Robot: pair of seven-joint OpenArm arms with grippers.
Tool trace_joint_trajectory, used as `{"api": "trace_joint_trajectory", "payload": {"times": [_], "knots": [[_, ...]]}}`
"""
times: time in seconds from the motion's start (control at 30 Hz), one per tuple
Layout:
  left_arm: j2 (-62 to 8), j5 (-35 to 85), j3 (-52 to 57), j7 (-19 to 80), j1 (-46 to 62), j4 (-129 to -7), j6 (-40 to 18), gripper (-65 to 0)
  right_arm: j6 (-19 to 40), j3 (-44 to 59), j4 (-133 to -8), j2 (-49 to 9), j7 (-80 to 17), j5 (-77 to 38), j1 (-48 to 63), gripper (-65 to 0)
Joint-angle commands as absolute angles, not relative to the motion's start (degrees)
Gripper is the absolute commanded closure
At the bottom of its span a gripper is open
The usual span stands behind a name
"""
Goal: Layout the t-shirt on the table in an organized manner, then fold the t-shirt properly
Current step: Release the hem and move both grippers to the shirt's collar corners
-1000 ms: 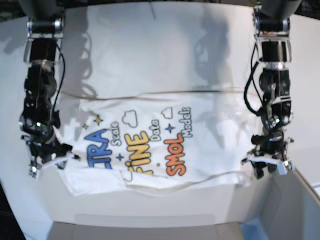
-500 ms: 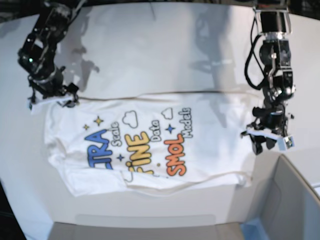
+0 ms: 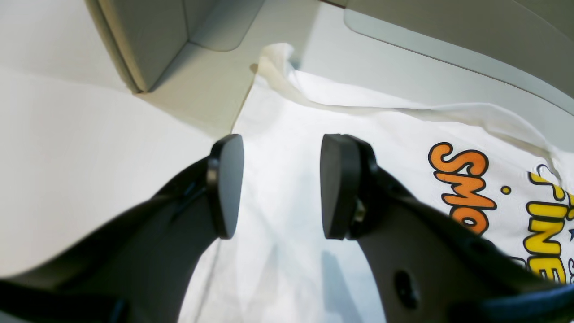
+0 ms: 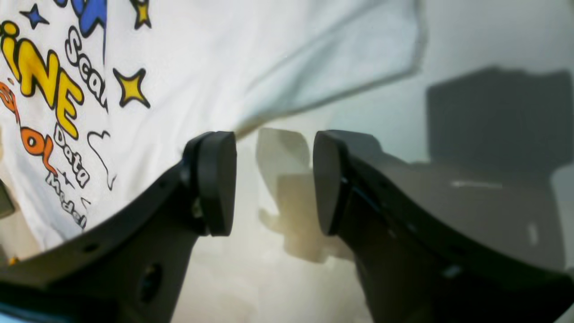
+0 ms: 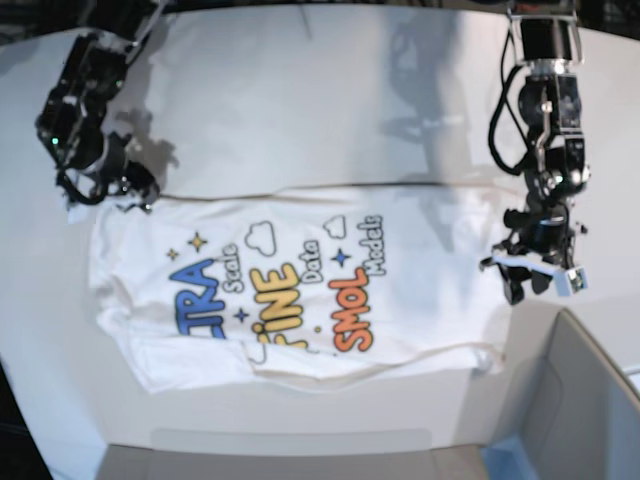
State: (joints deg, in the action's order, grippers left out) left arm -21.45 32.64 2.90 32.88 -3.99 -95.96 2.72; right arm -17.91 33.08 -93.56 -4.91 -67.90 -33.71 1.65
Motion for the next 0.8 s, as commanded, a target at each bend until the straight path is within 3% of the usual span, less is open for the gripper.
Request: {"api": "trace_joint_trajectory", "payload": {"times": [0.0, 0.23, 0.3, 0.43, 0.77], "knots": [[-22.20, 32.48, 3.21, 31.25, -5.05, -96.84, 2.42, -26.7, -17.89, 33.10, -92.88, -5.32, -67.21, -33.63, 0.22, -28.0], [-22.29, 32.48, 3.21, 31.25, -5.32, -96.04, 2.42, -26.7, -17.98, 30.29, -89.80, -6.55, -64.22, -33.63, -1.63, -25.7], [-22.20, 32.48, 3.21, 31.25, -5.49, -95.25, 2.42, -26.7, -18.15, 28.18, -89.80, -6.90, -64.22, -33.63, -1.63, -19.4], [-22.20, 32.48, 3.21, 31.25, -5.49, -94.11, 2.42, -26.7, -18.24, 27.74, -89.54, -6.90, -63.96, -33.63, -2.33, 0.0], [-22.20, 32.48, 3.21, 31.25, -5.49, -93.76, 2.42, -26.7, -18.24, 27.21, -95.52, -6.99, -69.32, -33.71, -6.99, 0.0]]}}
